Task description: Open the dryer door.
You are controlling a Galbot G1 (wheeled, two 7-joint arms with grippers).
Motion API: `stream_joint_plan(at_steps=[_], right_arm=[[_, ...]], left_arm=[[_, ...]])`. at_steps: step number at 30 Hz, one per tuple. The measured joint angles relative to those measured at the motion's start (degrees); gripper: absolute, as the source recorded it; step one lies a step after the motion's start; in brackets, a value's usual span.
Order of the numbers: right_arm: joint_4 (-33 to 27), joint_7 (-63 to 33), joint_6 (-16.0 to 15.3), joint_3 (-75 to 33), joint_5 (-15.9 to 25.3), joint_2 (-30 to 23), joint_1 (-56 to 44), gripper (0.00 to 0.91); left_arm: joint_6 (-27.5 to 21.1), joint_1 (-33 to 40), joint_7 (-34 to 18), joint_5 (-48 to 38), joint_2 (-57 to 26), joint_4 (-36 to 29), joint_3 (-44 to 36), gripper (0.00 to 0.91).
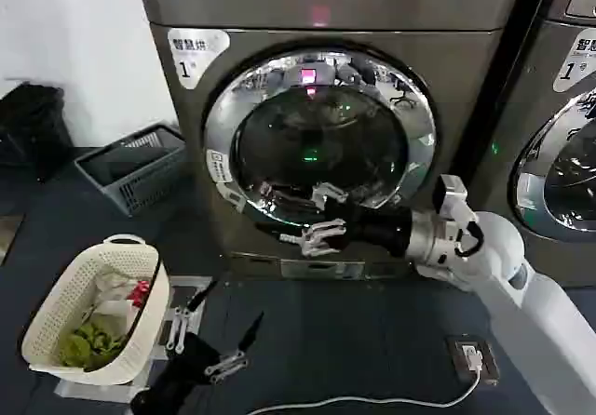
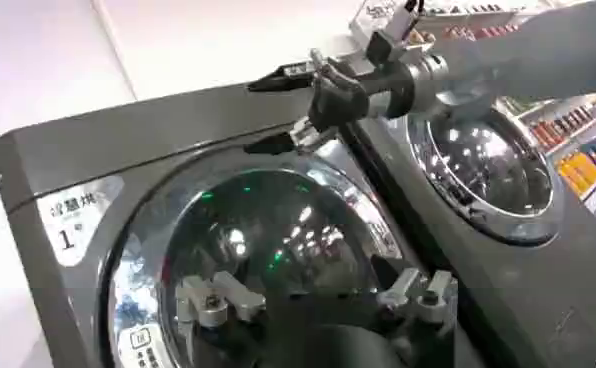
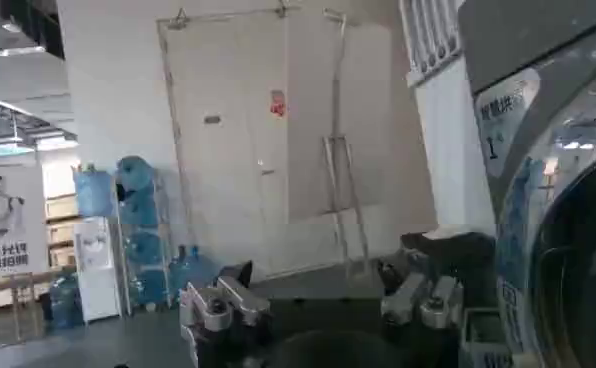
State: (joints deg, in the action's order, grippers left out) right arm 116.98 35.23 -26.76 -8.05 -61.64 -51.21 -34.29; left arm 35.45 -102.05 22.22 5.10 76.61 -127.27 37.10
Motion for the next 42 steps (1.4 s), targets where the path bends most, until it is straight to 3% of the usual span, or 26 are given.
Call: stream_joint_plan(at_steps=[5,13,23,42], right_arm=[[-2.5,-0.1,5.3,1.3,7.5,-0.8,-0.1,0.907],[-9.7,2.3,9.6,3.8,15.7,-2.9,1.2,0.907],[-21.0,-2.2,14.2,8.0,18.4,-7.6,5.5,0.907],[-32.4,-6.6,18.1,14.9,22.5,-14.8,12.1,0.907]], left_arm=[[0.0,-0.1,0.0,0.0,0.0,-0.2,0.1,0.907],[0.0,-0.7,-0.1,0.0,0.3,-0.7,0.5,0.907],[0.2,-1.3,-0.1,-0.1,0.8,-1.4,1.2,0.907],[0.1,-1.2,-0.1,-0.2,1.2,-1.9,2.0,0.907]])
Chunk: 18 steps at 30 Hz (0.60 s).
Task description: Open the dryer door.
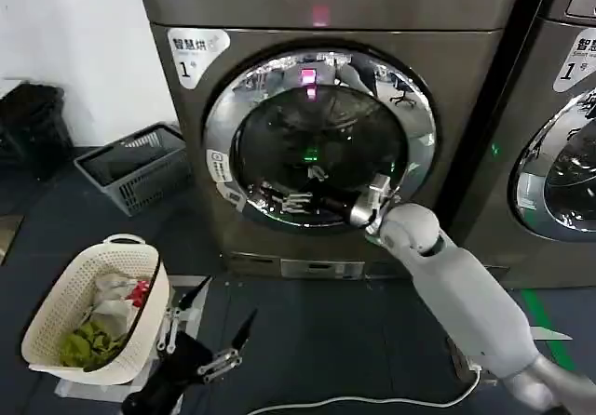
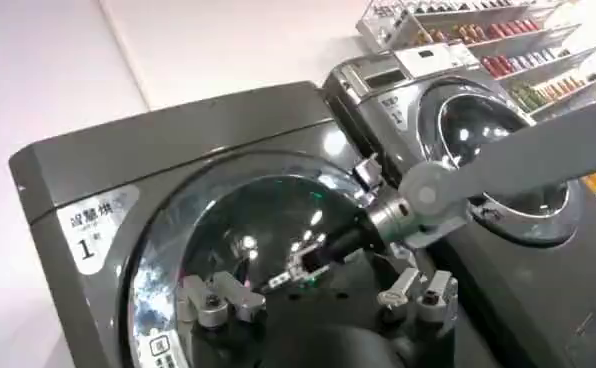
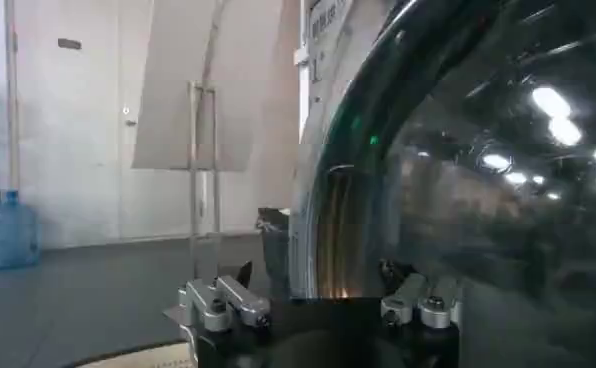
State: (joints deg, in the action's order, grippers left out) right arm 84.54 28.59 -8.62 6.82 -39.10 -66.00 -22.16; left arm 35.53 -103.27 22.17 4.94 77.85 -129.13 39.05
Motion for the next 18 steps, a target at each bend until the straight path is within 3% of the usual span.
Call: stream_joint_plan(at_steps=[18], right_arm=[[-5.2,-1.6,0.2,2.5,1.7,-5.7,3.0,0.907]], left_arm=[[-0.1,0.5,0.1,0.1,0.3,0.0,-0.1,0.907]])
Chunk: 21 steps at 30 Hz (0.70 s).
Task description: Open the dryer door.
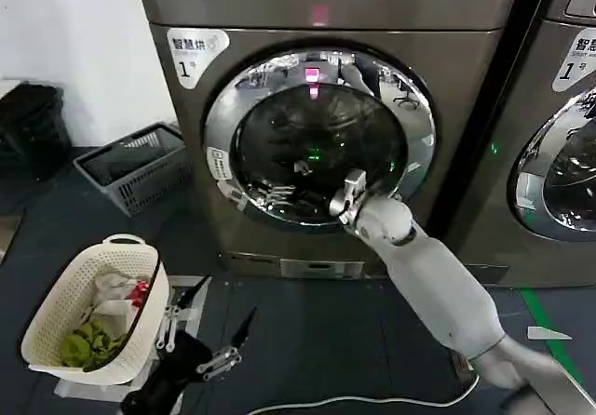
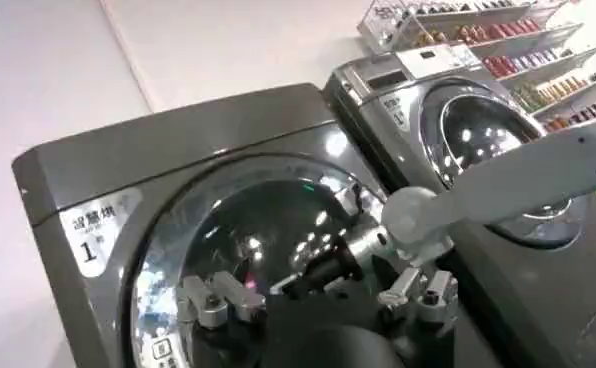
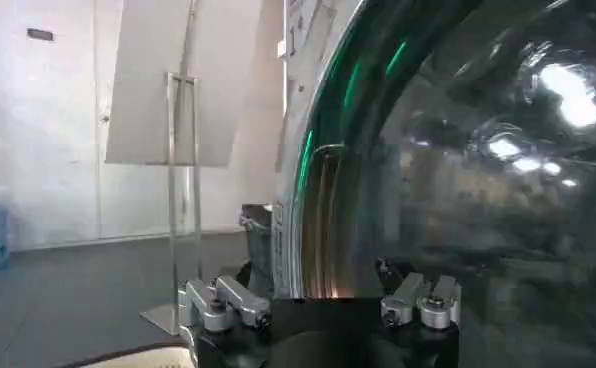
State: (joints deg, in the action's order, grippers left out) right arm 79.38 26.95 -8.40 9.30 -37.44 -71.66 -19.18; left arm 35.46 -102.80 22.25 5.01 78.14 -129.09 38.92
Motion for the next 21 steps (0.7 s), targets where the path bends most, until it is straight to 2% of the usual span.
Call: stream_joint_plan(at_steps=[21], right_arm=[[-3.0,-3.9,0.0,2.4,3.1,-5.2,1.9,0.907]], left_arm=[[0.0,0.5,0.0,-0.1,0.4,0.4,0.0,0.907]])
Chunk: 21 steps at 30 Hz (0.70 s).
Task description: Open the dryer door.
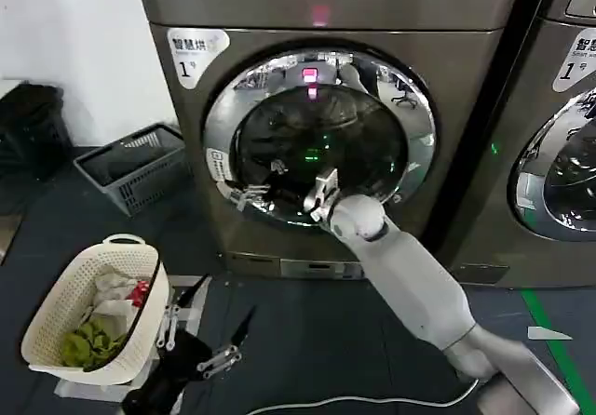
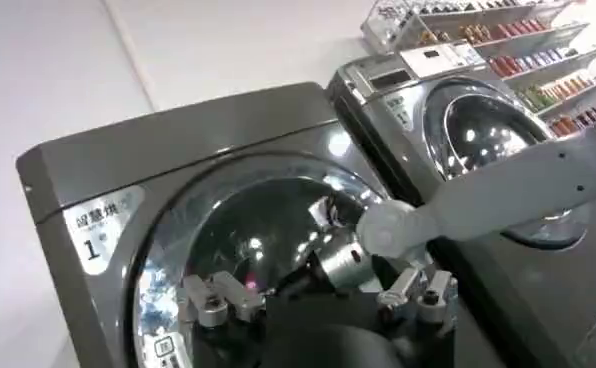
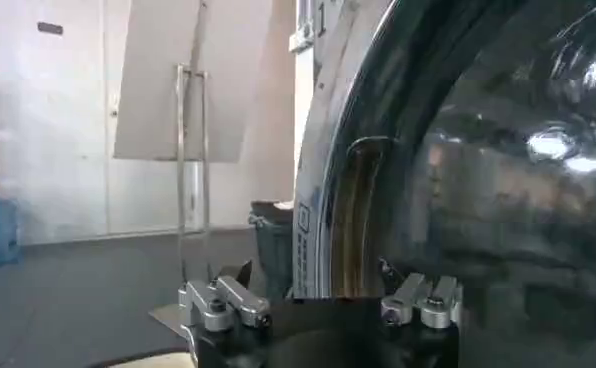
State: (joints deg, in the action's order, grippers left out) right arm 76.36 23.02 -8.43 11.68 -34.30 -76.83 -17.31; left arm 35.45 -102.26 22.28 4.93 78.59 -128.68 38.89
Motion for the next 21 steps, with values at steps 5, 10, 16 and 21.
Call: stream_joint_plan(at_steps=[5,10,16,21], right_arm=[[-0.4,-2.0,0.0,0.3,1.2,-1.1,0.0,0.907],[-0.5,-3.9,0.0,0.7,1.7,-2.1,-0.1,0.907],[-0.6,-5.8,0.0,1.2,2.5,-2.7,-0.3,0.907],[-1.1,-4.8,-0.1,1.5,2.4,-2.9,-0.2,0.907]], left_arm=[[0.0,0.0,0.0,0.0,0.2,0.1,0.0,0.907],[0.1,-0.1,0.0,0.0,0.5,0.1,-0.1,0.907],[0.1,0.0,0.0,0.1,0.5,0.1,-0.2,0.907],[0.1,0.0,0.0,0.1,0.5,0.1,-0.2,0.907]])
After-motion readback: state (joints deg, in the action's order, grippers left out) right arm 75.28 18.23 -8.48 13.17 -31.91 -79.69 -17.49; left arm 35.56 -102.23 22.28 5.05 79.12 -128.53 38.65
